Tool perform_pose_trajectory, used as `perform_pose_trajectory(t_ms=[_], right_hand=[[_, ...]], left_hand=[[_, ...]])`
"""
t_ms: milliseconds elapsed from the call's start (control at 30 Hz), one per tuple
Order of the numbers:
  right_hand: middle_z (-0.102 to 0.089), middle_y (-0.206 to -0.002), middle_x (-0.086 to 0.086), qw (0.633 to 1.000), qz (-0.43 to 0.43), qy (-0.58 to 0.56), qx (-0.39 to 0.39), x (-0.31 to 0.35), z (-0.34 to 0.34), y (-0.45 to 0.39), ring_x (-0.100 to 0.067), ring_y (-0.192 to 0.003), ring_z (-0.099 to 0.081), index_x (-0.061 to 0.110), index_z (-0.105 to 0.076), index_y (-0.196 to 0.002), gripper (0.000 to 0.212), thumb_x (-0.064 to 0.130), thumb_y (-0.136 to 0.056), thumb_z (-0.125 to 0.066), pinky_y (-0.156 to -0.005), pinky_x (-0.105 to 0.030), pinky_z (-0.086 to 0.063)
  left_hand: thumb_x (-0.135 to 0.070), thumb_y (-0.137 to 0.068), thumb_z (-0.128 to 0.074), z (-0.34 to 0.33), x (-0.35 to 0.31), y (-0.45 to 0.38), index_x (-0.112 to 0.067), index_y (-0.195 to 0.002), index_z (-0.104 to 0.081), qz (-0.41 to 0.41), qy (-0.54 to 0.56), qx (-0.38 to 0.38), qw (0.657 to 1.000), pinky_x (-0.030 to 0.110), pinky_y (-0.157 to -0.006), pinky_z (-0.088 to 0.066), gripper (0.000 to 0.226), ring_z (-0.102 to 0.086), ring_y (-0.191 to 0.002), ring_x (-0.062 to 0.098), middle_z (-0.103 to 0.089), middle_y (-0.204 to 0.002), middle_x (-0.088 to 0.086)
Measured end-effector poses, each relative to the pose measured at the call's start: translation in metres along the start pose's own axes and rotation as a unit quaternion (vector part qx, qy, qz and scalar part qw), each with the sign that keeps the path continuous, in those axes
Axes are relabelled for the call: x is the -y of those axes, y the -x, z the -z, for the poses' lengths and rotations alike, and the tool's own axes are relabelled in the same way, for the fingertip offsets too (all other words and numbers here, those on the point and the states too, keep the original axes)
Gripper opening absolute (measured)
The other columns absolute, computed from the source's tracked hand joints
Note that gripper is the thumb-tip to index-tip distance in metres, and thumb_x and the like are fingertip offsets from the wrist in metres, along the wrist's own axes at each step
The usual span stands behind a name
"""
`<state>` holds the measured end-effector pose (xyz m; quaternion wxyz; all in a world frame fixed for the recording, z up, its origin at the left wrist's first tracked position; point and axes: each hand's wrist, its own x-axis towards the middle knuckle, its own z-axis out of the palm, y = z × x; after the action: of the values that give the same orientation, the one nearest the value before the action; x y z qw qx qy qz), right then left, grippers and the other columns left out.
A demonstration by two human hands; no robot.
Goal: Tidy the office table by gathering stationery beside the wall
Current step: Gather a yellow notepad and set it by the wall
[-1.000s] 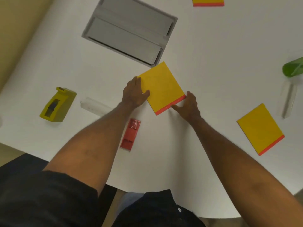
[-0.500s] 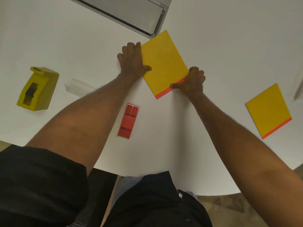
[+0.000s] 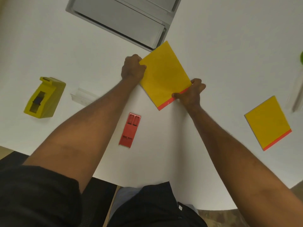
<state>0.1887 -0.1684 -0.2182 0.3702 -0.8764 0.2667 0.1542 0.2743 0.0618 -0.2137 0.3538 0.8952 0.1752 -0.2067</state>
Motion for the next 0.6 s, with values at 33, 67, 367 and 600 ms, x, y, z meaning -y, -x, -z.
perform_pose_trajectory(t_ms=[33, 67, 367, 600], right_hand=[[-0.035, -0.125, -0.008, 0.999, -0.004, -0.037, 0.005, 0.0, 0.001, 0.003, -0.025, -0.107, -0.05, 0.011, -0.033, -0.123, 0.083, 0.016, -0.065, -0.093, -0.083, -0.042, -0.057], [-0.039, -0.125, -0.01, 0.997, -0.012, -0.075, 0.012, -0.001, 0.002, 0.006, -0.027, -0.111, -0.052, 0.013, -0.031, -0.12, 0.079, 0.013, -0.069, -0.091, -0.086, -0.048, -0.058], [-0.057, -0.135, -0.015, 0.934, -0.148, -0.32, 0.064, 0.024, 0.007, 0.01, -0.029, -0.112, -0.066, 0.017, -0.034, -0.143, 0.077, 0.009, -0.083, -0.082, -0.093, -0.047, -0.059], [-0.072, -0.122, -0.01, 0.882, -0.116, -0.43, 0.155, 0.086, -0.017, 0.0, -0.022, -0.099, -0.073, 0.009, -0.061, -0.131, 0.034, 0.012, -0.097, -0.066, -0.073, -0.03, -0.061]], left_hand=[[-0.031, -0.094, -0.065, 0.005, 0.003, 0.002, -0.017, -0.12, -0.064, -0.009, 0.023, 0.01, 1.0, 0.038, -0.091, -0.049, 0.029, -0.06, -0.112, 0.027, -0.059, -0.128, 0.008], [-0.027, -0.094, -0.065, 0.01, 0.007, 0.005, -0.017, -0.116, -0.066, -0.017, 0.052, 0.026, 0.998, 0.038, -0.09, -0.05, 0.025, -0.061, -0.11, 0.026, -0.063, -0.123, 0.007], [-0.009, -0.099, -0.062, 0.033, 0.053, 0.04, -0.014, -0.115, -0.064, 0.108, 0.41, 0.084, 0.902, 0.025, -0.049, -0.057, 0.017, -0.065, -0.073, 0.016, -0.067, -0.101, 0.012], [-0.006, -0.103, -0.052, 0.041, 0.082, 0.044, -0.008, -0.13, -0.052, 0.143, 0.656, 0.032, 0.741, 0.042, -0.068, -0.064, 0.027, -0.067, -0.093, 0.029, -0.065, -0.117, 0.015]])
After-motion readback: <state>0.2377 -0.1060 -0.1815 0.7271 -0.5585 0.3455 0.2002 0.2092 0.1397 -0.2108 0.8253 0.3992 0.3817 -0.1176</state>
